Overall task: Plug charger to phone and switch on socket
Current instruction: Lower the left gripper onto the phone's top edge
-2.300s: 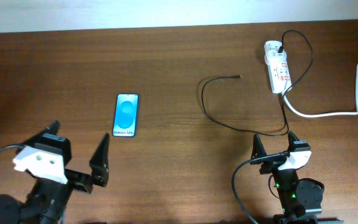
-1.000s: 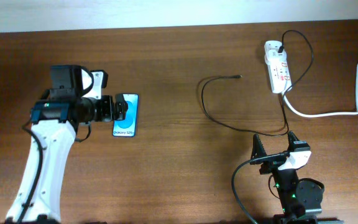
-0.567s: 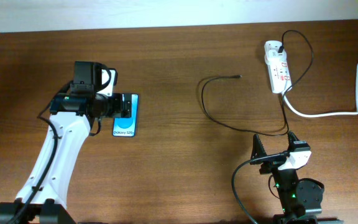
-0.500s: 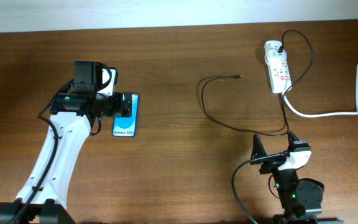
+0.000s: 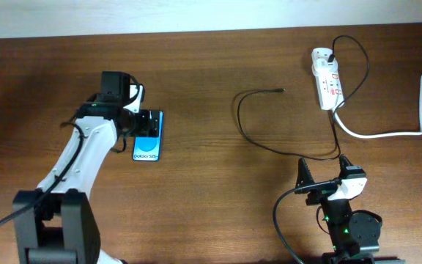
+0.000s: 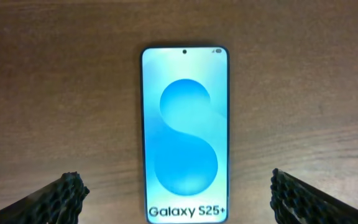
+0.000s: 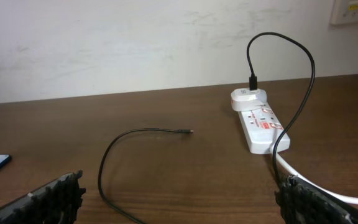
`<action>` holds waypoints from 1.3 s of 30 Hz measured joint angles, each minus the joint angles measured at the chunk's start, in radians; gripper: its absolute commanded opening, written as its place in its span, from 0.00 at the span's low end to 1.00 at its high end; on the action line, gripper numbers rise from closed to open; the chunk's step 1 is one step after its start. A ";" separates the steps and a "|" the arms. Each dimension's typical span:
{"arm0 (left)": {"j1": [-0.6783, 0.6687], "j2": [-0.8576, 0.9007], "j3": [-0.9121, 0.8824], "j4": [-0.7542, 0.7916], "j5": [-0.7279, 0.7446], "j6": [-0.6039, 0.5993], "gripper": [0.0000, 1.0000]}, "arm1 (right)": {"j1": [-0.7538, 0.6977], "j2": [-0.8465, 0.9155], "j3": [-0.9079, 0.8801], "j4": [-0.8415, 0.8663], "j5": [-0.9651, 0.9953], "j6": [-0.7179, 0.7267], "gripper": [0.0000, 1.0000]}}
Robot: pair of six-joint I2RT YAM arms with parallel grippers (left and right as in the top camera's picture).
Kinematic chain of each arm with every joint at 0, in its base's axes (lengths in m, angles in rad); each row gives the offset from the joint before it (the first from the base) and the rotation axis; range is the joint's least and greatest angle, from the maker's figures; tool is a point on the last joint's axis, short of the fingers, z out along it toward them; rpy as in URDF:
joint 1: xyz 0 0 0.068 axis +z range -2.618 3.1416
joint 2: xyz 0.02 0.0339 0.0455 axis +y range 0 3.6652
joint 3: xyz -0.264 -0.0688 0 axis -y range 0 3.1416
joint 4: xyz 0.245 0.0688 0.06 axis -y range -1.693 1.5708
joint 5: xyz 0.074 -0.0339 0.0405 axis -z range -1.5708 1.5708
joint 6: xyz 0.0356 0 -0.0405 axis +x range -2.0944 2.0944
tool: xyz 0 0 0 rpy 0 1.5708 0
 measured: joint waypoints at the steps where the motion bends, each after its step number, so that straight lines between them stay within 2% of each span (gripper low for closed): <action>1: 0.000 0.013 0.000 0.010 0.000 0.000 0.99 | 0.000 0.000 0.000 0.000 0.000 0.000 0.98; 12: 0.000 0.113 0.000 0.090 0.000 0.000 0.99 | 0.000 0.000 0.000 0.000 0.000 0.000 0.99; 39: 0.000 0.116 0.000 0.091 0.005 0.000 0.99 | 0.000 0.000 0.000 0.000 0.000 -0.001 0.98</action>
